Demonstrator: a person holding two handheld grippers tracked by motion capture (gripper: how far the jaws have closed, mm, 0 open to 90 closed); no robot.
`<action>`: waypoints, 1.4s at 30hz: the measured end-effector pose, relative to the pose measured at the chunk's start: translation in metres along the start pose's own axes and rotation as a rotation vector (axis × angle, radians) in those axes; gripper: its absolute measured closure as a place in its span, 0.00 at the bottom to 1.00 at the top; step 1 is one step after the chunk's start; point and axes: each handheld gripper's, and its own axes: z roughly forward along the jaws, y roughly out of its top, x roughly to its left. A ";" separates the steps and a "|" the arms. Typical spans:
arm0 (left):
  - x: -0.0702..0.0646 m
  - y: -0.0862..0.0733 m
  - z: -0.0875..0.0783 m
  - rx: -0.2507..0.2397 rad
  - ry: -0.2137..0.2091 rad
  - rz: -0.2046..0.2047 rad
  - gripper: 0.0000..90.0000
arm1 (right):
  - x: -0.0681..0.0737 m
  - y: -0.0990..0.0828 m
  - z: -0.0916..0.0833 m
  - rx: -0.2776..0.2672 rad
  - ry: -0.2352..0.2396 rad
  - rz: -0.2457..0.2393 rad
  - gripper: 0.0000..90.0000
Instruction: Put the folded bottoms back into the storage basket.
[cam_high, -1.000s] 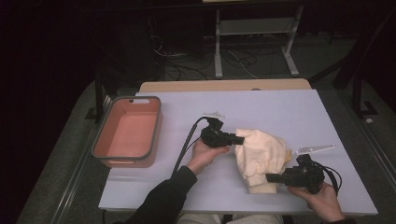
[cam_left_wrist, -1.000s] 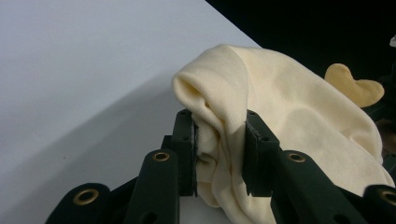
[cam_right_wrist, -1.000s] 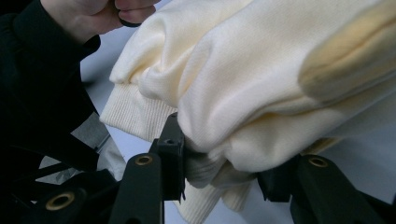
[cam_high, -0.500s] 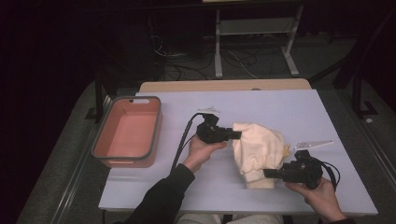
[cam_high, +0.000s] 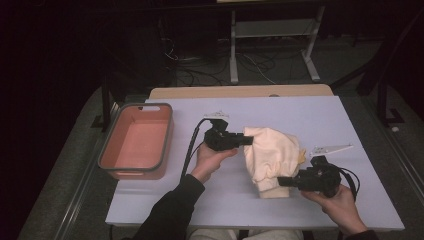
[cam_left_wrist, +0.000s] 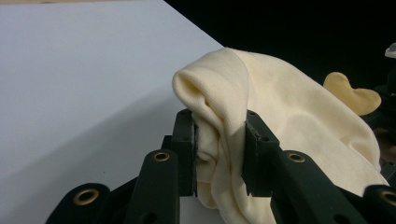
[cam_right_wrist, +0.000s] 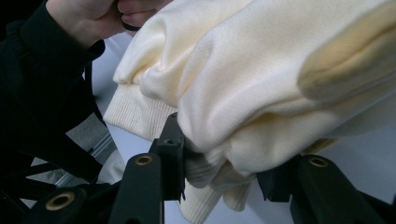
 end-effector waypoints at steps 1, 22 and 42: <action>0.000 0.000 -0.002 -0.001 0.002 0.001 0.78 | 0.001 0.001 0.001 0.000 0.001 -0.002 0.65; 0.007 0.002 -0.056 -0.050 0.091 -0.013 0.78 | 0.022 0.041 0.028 0.044 0.031 -0.090 0.65; 0.015 0.005 -0.096 -0.080 0.155 -0.027 0.78 | 0.038 0.065 0.058 0.048 0.070 -0.137 0.65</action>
